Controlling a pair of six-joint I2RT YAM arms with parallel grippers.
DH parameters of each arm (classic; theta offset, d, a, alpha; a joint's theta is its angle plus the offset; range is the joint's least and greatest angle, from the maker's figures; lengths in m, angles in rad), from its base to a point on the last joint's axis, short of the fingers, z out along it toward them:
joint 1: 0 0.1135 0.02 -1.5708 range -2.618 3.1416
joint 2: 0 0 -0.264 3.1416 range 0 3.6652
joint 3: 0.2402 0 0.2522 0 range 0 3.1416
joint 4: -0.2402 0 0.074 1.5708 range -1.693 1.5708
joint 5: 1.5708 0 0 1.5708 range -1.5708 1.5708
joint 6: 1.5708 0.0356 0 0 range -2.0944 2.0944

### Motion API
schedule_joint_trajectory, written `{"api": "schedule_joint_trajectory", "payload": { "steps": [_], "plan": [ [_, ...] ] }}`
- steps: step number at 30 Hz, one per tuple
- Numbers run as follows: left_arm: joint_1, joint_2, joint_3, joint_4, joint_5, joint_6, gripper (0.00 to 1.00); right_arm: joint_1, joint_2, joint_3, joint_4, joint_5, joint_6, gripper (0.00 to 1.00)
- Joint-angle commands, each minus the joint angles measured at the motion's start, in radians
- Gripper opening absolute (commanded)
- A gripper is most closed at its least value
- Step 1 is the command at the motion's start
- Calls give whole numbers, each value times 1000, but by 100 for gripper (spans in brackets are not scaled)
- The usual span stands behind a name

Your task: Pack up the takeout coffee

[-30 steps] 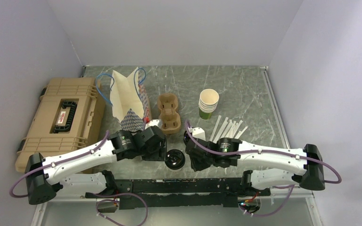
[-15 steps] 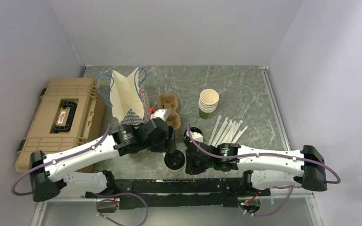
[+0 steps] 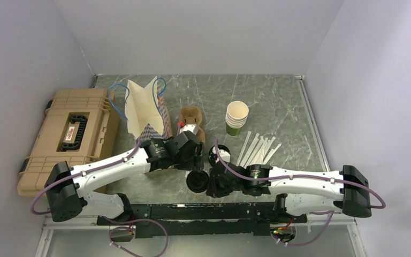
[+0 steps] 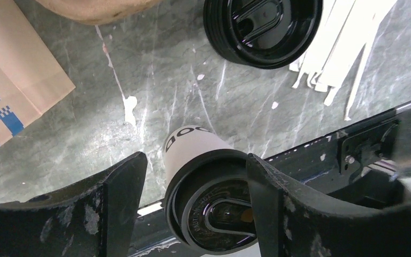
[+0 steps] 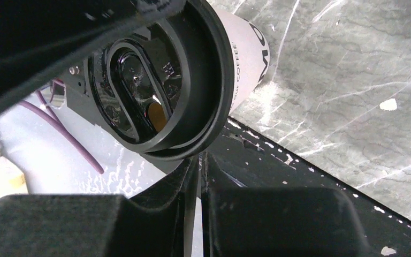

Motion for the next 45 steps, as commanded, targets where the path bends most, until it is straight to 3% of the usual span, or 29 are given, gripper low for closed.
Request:
{"api": "schedule_joint_trajectory", "payload": {
  "steps": [1,18,32,45],
  "plan": [
    [3,-21,-45,32,36,-14,73,2,-34,-2,36,62,39,11],
    [3,-134,-115,-60,19,-81,74,-28,-25,57,-13,104,22,11],
    [3,-249,-65,-204,-81,-72,76,2,-25,301,-262,150,-70,37],
    [3,-310,-123,-185,32,-3,73,89,163,465,-377,170,-51,38]
  ]
}}
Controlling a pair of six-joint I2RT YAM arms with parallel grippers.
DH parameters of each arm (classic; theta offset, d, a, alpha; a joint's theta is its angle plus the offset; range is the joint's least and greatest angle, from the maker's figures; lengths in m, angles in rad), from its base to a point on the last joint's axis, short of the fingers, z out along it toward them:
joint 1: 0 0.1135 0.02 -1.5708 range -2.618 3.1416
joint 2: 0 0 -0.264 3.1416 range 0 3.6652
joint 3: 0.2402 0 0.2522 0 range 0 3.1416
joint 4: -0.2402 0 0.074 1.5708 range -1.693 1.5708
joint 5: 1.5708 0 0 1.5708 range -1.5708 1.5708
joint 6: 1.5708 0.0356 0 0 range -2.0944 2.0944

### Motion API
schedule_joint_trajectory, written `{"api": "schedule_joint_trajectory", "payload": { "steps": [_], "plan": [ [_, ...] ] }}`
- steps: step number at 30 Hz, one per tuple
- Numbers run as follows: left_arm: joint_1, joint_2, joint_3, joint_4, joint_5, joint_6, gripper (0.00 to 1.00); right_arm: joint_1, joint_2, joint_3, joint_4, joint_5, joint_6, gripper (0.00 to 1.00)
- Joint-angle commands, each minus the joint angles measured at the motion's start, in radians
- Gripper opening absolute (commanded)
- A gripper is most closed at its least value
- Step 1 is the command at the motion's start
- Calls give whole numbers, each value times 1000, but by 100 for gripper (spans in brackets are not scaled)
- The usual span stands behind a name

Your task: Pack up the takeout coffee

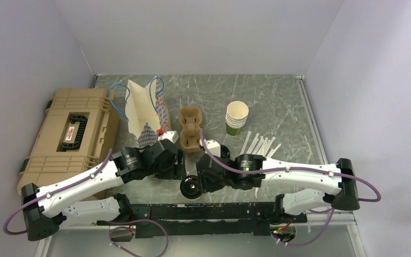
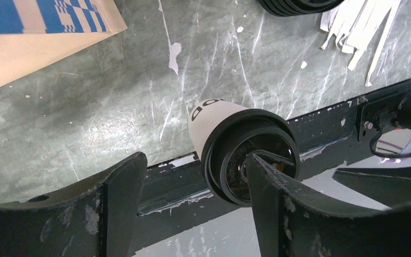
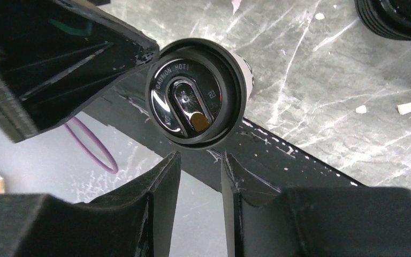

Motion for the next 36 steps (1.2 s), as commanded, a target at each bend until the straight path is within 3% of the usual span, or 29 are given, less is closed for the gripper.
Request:
{"api": "schedule_joint_trajectory", "payload": {
  "steps": [1,36],
  "plan": [
    [3,-21,-14,16,46,43,73,27,47,80,-69,40,3,37],
    [3,2,-66,57,135,56,70,26,151,38,14,33,41,32]
  ]
}}
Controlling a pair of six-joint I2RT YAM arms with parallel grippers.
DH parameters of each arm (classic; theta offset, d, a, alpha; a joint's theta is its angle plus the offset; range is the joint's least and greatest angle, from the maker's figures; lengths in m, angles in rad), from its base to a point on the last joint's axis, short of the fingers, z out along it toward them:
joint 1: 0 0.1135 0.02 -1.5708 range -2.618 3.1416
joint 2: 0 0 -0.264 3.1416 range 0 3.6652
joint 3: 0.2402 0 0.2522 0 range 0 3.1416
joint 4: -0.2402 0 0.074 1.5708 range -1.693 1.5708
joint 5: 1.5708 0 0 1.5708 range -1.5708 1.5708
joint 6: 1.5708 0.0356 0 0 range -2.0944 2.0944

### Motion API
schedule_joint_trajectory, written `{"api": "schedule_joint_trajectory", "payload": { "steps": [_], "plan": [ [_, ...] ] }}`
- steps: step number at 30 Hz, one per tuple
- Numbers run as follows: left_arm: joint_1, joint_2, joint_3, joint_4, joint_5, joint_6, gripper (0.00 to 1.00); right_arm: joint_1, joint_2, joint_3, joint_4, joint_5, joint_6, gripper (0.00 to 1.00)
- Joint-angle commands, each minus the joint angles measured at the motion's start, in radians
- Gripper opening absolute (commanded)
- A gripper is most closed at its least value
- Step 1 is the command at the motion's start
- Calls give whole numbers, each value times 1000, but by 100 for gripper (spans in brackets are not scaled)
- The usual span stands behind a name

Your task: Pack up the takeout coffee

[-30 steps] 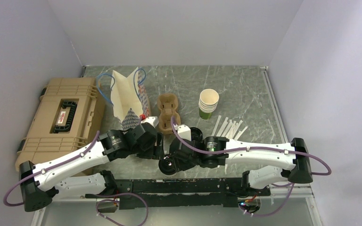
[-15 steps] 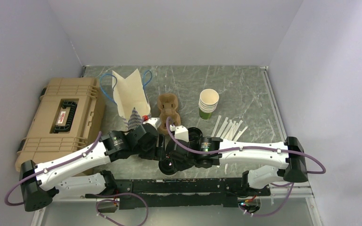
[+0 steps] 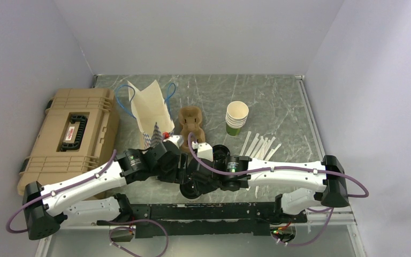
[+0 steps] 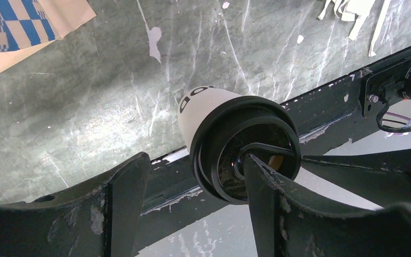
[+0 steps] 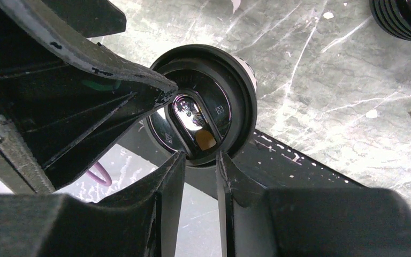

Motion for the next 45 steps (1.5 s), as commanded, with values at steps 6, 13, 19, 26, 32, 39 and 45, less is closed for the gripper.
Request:
{"api": "schedule_joint_trajectory", "payload": {
  "steps": [6,13,19,26,32,39,45],
  "plan": [
    [3,-16,-10,-16,33,-9,70,-18,14,-17,-4,39,17,30],
    [3,-25,-12,-25,32,-14,70,-37,23,-42,28,15,2,27],
    [3,-34,-15,-33,29,-18,70,-60,27,-48,33,9,-17,23],
    [3,-46,-16,-39,24,-22,70,-93,22,-14,0,24,-63,15],
    [3,-62,-17,-35,37,-24,69,-107,82,120,-83,66,-187,9],
    [2,-86,-38,-4,59,-34,69,-108,150,245,-169,78,-312,6],
    [2,-78,-82,18,56,-56,69,-107,162,237,-152,59,-343,5]
  ]
}}
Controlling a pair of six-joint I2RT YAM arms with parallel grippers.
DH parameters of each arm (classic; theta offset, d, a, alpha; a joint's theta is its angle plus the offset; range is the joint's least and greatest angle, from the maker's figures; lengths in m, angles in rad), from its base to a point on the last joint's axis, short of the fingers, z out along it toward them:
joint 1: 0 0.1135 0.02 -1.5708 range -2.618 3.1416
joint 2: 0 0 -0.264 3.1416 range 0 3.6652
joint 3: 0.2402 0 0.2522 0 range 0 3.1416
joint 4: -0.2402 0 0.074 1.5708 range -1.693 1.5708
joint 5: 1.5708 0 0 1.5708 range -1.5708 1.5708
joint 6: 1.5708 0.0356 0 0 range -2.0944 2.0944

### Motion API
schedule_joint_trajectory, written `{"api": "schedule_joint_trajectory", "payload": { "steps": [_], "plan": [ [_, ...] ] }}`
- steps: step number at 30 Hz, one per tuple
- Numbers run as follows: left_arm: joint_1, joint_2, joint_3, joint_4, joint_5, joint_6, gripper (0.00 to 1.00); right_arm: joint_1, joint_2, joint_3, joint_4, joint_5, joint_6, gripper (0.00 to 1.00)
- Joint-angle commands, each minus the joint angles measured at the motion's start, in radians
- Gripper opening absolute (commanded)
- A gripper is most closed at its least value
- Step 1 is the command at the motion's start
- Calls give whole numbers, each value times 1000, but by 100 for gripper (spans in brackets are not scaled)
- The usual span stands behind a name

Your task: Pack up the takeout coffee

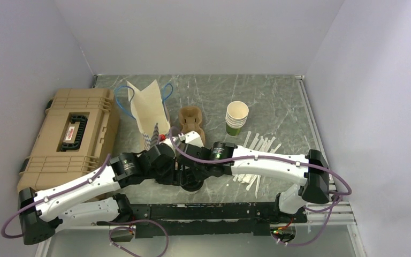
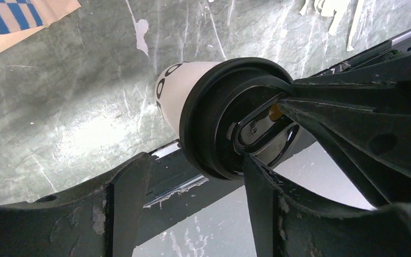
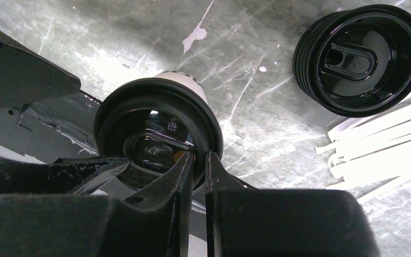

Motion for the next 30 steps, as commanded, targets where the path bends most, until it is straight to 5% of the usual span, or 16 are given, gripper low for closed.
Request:
{"api": "schedule_joint_trajectory", "payload": {
  "steps": [1,10,30],
  "plan": [
    [2,5,-52,6,21,-34,68,-2,-6,22,-1,5,-50,5],
    [2,15,-84,0,12,-55,60,0,-21,-66,64,-63,-28,0],
    [2,17,-64,-21,8,-56,60,96,12,-383,148,-168,138,0]
  ]
}}
